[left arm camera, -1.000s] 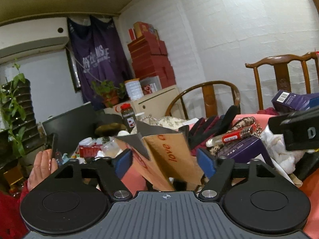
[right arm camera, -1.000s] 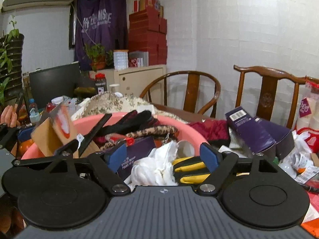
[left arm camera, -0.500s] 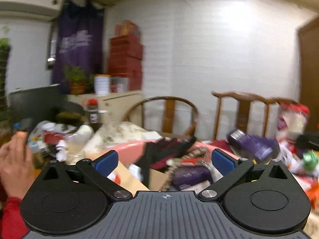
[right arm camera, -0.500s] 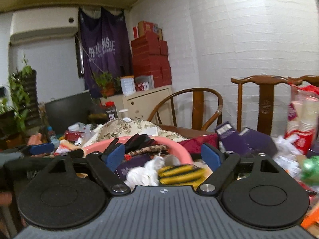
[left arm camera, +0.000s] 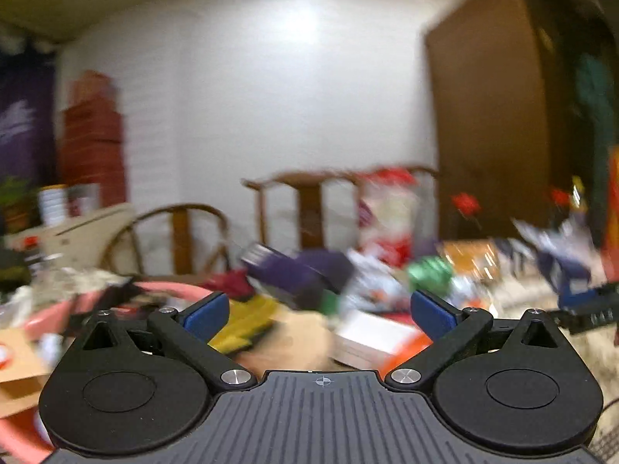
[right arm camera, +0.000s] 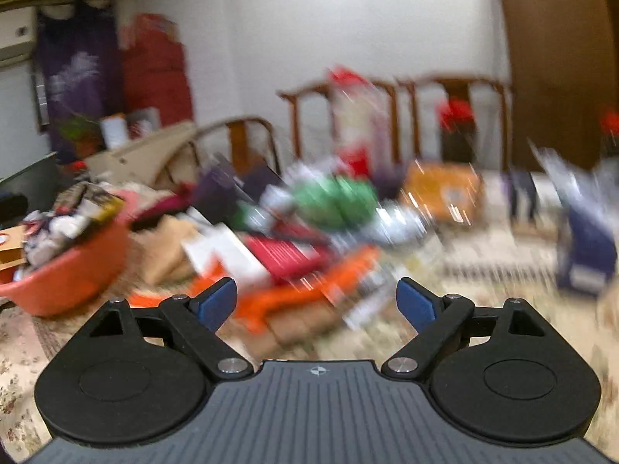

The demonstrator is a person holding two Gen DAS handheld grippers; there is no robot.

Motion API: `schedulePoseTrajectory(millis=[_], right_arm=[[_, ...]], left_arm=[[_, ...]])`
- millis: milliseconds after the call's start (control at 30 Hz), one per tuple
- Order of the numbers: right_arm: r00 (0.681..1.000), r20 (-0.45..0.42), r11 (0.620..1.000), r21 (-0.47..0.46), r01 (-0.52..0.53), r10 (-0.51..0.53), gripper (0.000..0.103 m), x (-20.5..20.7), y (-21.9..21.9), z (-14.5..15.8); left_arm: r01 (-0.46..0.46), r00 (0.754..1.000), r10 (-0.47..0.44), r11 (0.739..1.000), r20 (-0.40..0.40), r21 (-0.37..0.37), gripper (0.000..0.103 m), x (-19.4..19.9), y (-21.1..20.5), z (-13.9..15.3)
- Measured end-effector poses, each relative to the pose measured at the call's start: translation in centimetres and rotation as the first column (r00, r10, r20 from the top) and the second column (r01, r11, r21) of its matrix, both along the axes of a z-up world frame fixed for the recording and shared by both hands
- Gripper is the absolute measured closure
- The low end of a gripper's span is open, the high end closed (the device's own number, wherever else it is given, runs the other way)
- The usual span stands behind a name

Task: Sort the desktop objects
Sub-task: 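Move both open tools back to the orange paper strips on the table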

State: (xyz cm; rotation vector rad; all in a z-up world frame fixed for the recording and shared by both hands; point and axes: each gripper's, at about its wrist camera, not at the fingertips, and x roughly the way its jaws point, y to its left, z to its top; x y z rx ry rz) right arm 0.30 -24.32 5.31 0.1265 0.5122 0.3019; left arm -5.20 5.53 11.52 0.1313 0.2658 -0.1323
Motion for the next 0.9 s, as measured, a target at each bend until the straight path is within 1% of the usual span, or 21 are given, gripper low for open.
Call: schedulePoseTrajectory(millis=[67,133,200,267,333,400,533,567,633,667,700,733,767,800,833,867,900], right_arm=[[0.997,-0.067,0.999,0.023,0.03,-0.028,0.012,0.9,-1.0,-1.7],[0.99,-0.128,0.998,0.038,0.056,-0.051,0.012,1.9,-1.5,-3.1],[0.979,-0.191,0.993,0.075,0.089,-0.073,0.012,3.3,-2.0,-4.3],[0.97,-0.226,0.989,0.092,0.115,-0.092,0.012,4.4,-2.2,-5.1],[0.967,-0.231,0.989,0.076,0.13,-0.109,0.012,5.4,-1.4,-5.3],[0.97,-0.216,0.989,0.068,0.13,-0.113,0.014,6.6,-0.4,-5.2],[0.973,-0.196,0.983,0.111,0.146,-0.122,0.017,9.5,0.5,-4.9],[0.971,-0.197,0.982,0.11,0.156,-0.133,0.02,10.1,0.7,-4.9],[0.966,-0.214,0.982,0.09,0.168,-0.146,0.039,11.4,1.4,-5.0],[0.965,-0.208,0.983,0.052,0.177,-0.162,0.058,12.0,2.0,-5.0],[0.964,-0.189,0.981,0.012,0.195,-0.189,0.066,12.1,2.5,-5.0],[0.963,-0.179,0.979,-0.013,0.203,-0.202,0.067,12.3,2.9,-5.2],[0.963,-0.174,0.979,-0.013,0.205,-0.204,0.069,12.3,3.1,-5.4],[0.964,-0.166,0.978,-0.015,0.209,-0.209,0.07,12.1,3.2,-5.6],[0.967,-0.15,0.978,-0.018,0.207,-0.207,0.072,11.8,3.3,-5.6],[0.971,-0.129,0.979,-0.021,0.202,-0.203,0.079,11.3,3.2,-5.6],[0.974,-0.103,0.979,-0.029,0.201,-0.203,0.091,10.7,3.0,-5.5]], left_arm=[[0.017,0.998,-0.014,0.999,-0.053,0.048,0.0,2.1,-2.3,-1.9],[0.017,0.994,-0.005,0.993,-0.105,0.113,0.0,4.4,-3.8,-4.2],[-0.017,0.991,0.042,0.981,-0.123,0.196,0.0,6.1,-4.8,-6.3],[-0.03,0.989,0.068,0.961,-0.128,0.275,0.0,7.5,-5.2,-7.9],[-0.03,0.989,0.077,0.941,-0.128,0.336,0.0,8.5,-5.3,-8.9],[-0.016,0.989,0.072,0.923,-0.132,0.384,0.0,9.3,-5.5,-9.9],[-0.002,0.99,0.064,0.897,-0.125,0.442,0.0,10.2,-6.5,-11.3],[-0.008,0.991,0.069,0.89,-0.119,0.455,0.0,10.4,-6.8,-11.6],[-0.01,0.992,0.071,0.879,-0.109,0.477,0.0,11.0,-7.3,-12.3],[-0.017,0.992,0.074,0.877,-0.1,0.481,0.0,11.1,-7.5,-12.6],[-0.025,0.992,0.081,0.876,-0.095,0.481,0.006,11.3,-7.6,-12.9],[-0.031,0.991,0.09,0.876,-0.099,0.482,0.019,11.4,-7.7,-13.1],[-0.035,0.989,0.1,0.872,-0.108,0.488,0.031,11.5,-7.8,-13.3],[-0.051,0.988,0.115,0.878,-0.106,0.476,0.07,11.4,-7.6,-13.1],[-0.057,0.984,0.123,0.904,-0.13,0.424,0.103,11.4,-6.9,-12.6],[-0.049,0.978,0.117,0.935,-0.174,0.35,0.103,11.4,-5.9,-12.0],[-0.046,0.972,0.106,0.961,-0.208,0.273,0.103,11.3,-4.8,-11.3]])
